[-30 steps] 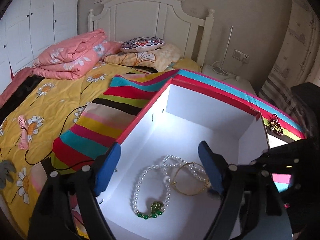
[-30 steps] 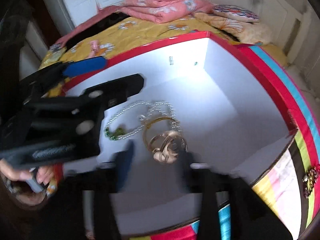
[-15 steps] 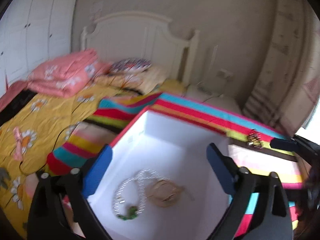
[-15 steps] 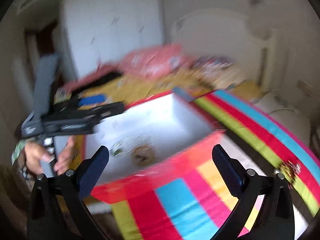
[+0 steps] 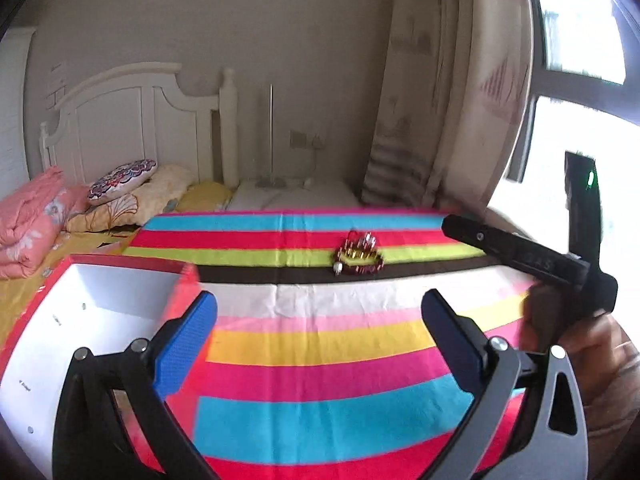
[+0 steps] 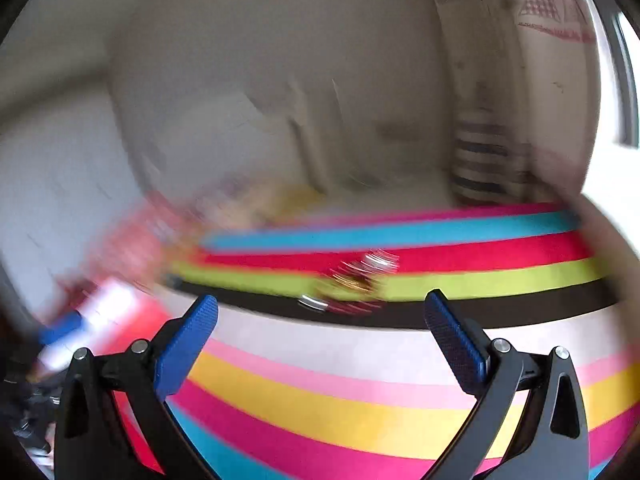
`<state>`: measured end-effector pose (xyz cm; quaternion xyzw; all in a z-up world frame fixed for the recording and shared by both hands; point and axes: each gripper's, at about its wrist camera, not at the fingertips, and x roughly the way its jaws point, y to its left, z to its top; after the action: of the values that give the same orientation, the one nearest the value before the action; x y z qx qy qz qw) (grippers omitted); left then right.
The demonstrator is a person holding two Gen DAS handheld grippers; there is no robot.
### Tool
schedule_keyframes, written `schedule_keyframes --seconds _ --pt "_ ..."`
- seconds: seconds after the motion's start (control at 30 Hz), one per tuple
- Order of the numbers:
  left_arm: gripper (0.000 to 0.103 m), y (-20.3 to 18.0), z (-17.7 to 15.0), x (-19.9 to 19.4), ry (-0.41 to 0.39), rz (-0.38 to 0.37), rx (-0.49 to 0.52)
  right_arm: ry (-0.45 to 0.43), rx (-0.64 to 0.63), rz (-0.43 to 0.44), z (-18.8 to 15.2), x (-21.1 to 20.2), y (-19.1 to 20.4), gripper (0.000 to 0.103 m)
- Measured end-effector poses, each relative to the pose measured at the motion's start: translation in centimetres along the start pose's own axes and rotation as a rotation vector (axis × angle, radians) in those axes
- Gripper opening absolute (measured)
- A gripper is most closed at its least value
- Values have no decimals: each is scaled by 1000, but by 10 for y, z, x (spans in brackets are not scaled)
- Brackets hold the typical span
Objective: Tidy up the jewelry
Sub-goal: 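Grasp the dark red bead bracelet with the right tool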
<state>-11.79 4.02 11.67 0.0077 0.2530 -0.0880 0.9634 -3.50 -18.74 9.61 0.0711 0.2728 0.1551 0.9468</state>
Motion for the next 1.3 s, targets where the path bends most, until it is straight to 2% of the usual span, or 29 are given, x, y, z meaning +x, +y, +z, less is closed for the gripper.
schedule_keyframes --seconds 0.07,0.1,0.13,0.17,0.2,0.3,0.43,0.5,0.63,0.73,0.87,0.9,0.93,1.0,1.13,1.3 --pt "101 -6 -1 33 48 7 -25 65 -50 -99 1 23 -3 99" --pt "101 -6 -2 55 83 7 -57 92 -66 -121 3 36 -7 96" --pt "101 -3 -3 76 128 7 -97 107 -65 -120 3 44 -10 92" --pt "101 0 -4 93 161 2 -128 132 -44 -109 4 57 -17 82" --pt "101 6 -7 113 202 -9 -178 149 -16 -103 4 65 -25 79" --pt "100 20 -17 145 244 -20 -273 182 41 -61 5 91 -37 76" --pt "100 26 -29 163 286 -28 -285 231 -10 -38 -1 121 -26 75" --pt "100 31 -30 164 295 -65 -305 250 -44 -28 -5 132 -14 69" --pt "99 36 -33 162 294 -81 -335 248 -200 33 -5 147 23 60" --pt "99 38 -34 159 286 -95 -348 272 -330 26 -5 161 48 54" --pt "99 39 -35 157 286 -96 -346 386 -382 54 -7 188 53 50" --pt "99 40 -36 156 286 -98 -348 385 -390 70 -7 188 51 39" --pt "99 40 -36 156 285 -99 -349 391 -381 91 -6 184 47 33" --pt "99 41 -36 156 284 -99 -349 394 -369 69 -5 173 42 16" --pt "99 42 -36 156 285 -99 -348 339 -252 87 -10 124 21 16" --pt "91 29 -33 161 316 -58 -279 221 -91 159 -23 46 -10 16"
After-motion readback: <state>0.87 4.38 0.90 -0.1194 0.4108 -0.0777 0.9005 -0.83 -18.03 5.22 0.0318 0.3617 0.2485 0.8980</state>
